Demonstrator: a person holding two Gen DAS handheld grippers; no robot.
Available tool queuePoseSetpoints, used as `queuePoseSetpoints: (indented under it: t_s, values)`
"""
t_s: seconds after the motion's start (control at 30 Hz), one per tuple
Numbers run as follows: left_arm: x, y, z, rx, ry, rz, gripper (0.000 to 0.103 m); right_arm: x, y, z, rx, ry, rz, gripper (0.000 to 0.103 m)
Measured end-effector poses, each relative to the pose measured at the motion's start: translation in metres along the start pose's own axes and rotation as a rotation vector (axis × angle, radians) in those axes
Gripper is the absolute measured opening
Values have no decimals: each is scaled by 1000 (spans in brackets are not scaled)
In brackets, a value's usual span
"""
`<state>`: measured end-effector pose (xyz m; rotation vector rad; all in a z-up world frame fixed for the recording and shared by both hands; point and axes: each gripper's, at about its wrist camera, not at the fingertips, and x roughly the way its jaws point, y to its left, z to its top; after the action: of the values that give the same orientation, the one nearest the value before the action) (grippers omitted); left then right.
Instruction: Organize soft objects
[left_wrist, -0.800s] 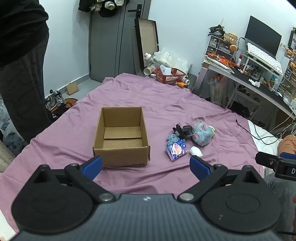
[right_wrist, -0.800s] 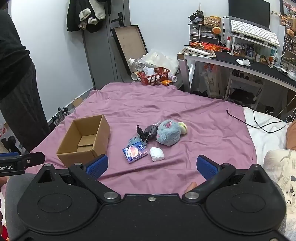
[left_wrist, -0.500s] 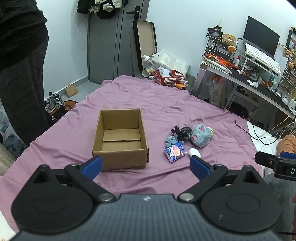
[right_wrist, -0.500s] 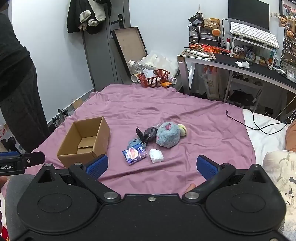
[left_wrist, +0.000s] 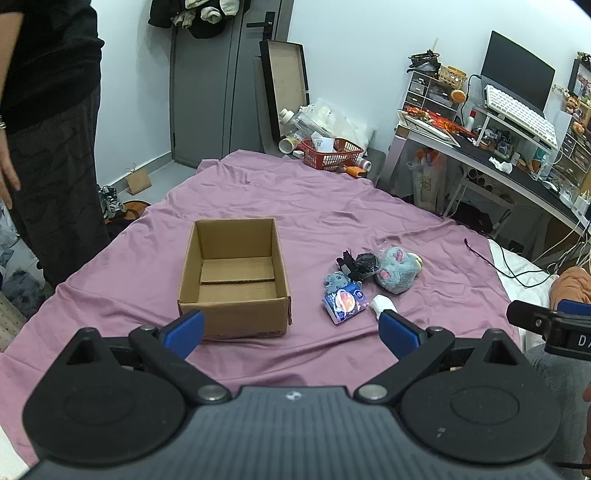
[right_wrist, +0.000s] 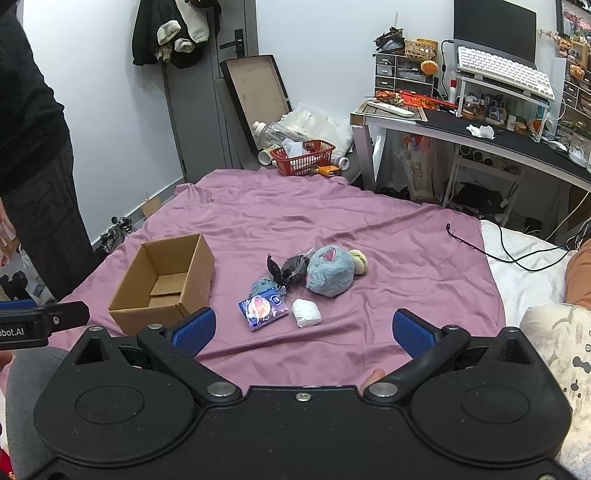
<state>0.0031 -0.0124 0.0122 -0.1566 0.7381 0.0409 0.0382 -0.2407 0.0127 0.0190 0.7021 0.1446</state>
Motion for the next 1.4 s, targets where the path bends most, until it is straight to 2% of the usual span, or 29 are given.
queuePoseSetpoints:
  t_s: [1.4]
  values:
    - [4, 16, 21, 2, -22, 12, 100, 12, 24, 13, -56, -25, 60, 103]
